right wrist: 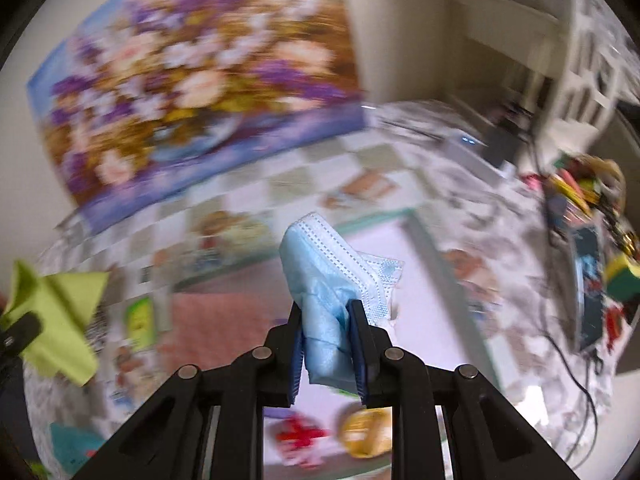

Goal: Organize soft objects
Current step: 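Carry the green cloth and blue mask into the tray and release both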

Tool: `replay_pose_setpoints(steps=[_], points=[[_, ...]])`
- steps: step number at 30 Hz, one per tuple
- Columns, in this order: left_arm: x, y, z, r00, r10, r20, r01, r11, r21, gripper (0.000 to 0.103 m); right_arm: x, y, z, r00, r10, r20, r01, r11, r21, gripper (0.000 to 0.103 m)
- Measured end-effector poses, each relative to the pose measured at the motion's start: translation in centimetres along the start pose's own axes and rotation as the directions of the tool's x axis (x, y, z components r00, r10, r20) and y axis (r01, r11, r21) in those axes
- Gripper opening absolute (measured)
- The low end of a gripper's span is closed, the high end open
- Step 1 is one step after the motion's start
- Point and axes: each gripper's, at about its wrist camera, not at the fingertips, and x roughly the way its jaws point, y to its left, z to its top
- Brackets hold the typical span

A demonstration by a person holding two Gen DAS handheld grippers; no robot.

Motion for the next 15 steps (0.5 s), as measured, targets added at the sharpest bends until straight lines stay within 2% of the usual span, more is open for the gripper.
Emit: replay_pose_setpoints(steps=[2,8,11,15], points=[[0.7,-2.0,-0.6,0.999,-0.026,-0.019,0.027,0.999,0.043,0.008,1.0,-2.1,0.1,0.999,-0.030,-0.025,0.031,0.999,0.042,0.022],[4.3,-6.5,-2.7,0.988,-0.103,-0.117,0.118,0.985,0.125,0.008,3.8,-5.4,-0.2,0.994,-0.039,-0.101,0.050,0.993,0.110,0.022],[6.4,-7.7,-3.7,0.980,-0.111,-0.168,0.136,0.980,0.147,0.008,4.9,-6.0,-0.4,0.992,-0.040,-0.118,0.054,0.992,0.117,0.024],[9.6,-8.4,-5.1,0.975,-0.067,-0.212,0.107,0.978,0.182,0.008,6.3,-6.3,-0.9,0.987,-0.035,-0.154,0.056,0.990,0.129,0.025]])
